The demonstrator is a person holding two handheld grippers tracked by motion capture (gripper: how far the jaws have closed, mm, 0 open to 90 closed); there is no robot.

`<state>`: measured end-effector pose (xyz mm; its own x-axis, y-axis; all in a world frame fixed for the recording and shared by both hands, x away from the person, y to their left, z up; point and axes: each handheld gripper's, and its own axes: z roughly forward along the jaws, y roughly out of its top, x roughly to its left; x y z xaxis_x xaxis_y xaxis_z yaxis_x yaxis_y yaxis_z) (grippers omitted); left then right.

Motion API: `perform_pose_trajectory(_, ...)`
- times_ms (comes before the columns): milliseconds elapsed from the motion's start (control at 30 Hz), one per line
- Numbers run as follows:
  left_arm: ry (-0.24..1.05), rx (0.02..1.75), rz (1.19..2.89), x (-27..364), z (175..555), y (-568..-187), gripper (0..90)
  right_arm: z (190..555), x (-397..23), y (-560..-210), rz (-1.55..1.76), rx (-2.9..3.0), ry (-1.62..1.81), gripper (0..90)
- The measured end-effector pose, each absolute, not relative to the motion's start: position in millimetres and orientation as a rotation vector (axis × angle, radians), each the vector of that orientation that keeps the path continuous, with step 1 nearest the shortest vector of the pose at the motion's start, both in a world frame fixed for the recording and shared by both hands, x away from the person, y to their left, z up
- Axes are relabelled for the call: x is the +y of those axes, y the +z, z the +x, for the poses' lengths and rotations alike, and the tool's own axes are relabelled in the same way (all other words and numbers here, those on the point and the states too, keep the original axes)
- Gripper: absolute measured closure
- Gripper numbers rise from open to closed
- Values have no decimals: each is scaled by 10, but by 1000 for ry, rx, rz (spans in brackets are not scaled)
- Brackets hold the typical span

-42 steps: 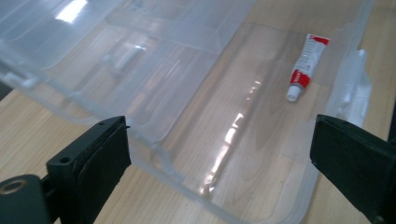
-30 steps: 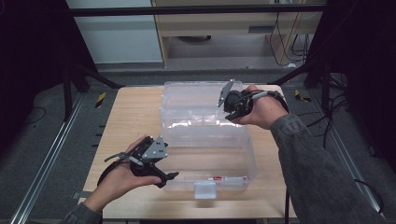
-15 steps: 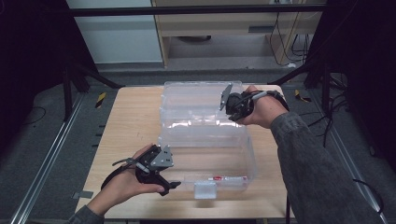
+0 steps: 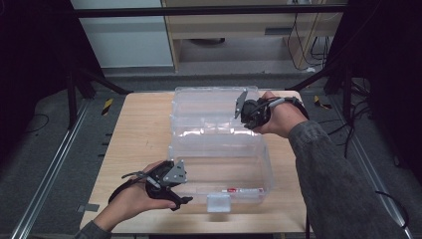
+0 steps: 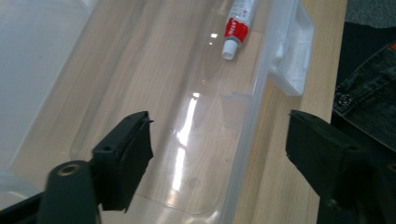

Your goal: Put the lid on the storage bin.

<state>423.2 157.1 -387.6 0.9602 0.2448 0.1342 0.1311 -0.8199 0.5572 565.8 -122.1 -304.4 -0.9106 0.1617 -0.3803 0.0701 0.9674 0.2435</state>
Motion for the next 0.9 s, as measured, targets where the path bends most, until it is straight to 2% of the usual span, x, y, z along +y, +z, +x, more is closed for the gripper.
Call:
perform_pose_trajectory(500, 172, 227, 2656, 1530, 4274, -4036, 626, 5662, -1221, -3047, 165, 2710, 323, 781)
perform_pose_trajectory(800, 141, 201, 2676, 1505, 4289, -4064, 802, 5662, -1210, -3042, 149, 2716, 320, 791)
perform_pose_trajectory(900, 145, 210, 2672, 1504, 4278, -4068, 809, 5663, -1214, -3041, 155, 2717, 326, 794)
